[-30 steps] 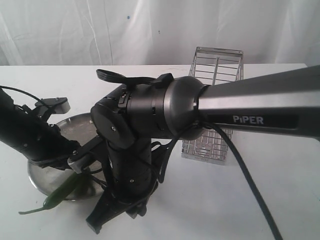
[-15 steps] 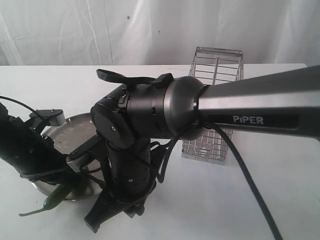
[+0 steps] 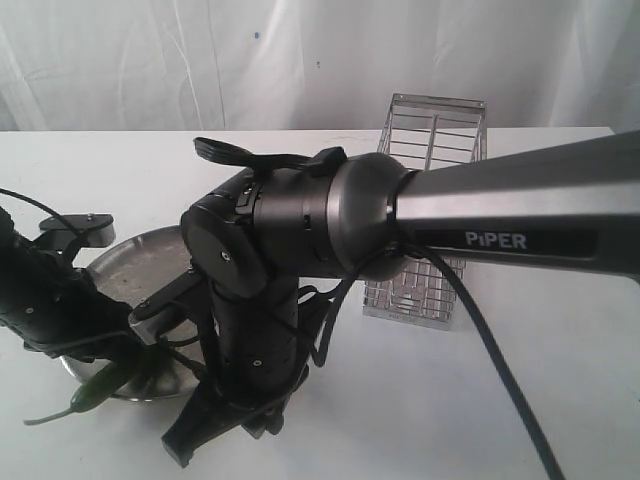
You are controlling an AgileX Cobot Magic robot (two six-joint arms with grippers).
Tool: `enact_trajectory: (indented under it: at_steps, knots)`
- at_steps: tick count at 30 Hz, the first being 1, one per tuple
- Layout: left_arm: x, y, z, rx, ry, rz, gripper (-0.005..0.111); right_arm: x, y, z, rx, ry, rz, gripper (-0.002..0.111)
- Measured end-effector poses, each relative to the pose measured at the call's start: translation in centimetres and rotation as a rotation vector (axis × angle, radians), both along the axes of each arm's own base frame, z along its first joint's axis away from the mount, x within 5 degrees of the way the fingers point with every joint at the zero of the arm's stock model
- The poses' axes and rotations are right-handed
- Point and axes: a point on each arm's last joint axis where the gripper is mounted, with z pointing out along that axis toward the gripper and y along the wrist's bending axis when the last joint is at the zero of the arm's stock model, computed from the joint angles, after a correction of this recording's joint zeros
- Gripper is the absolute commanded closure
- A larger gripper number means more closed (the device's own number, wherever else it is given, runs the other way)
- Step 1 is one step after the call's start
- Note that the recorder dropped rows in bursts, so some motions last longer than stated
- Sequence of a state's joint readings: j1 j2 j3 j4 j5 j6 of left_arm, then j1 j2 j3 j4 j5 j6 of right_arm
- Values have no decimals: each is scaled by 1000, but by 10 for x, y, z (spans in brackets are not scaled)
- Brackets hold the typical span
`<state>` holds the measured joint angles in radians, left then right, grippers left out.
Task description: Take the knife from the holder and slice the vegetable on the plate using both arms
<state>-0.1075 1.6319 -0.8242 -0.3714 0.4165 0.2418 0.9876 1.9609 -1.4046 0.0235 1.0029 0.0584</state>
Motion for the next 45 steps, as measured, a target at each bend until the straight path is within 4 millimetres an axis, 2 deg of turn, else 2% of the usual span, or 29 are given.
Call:
enact_trajectory:
  at_steps: [25, 31, 45]
  knots:
    - [-1, 1, -8, 8, 25, 117, 49, -6, -5, 0, -51, 62, 5, 108]
    - [-1, 3, -13, 30, 31, 104, 49, 3, 8, -10, -77, 80, 17, 108]
    - [0, 3, -12, 29, 27, 107, 49, 9, 18, 1, -30, 44, 37, 108]
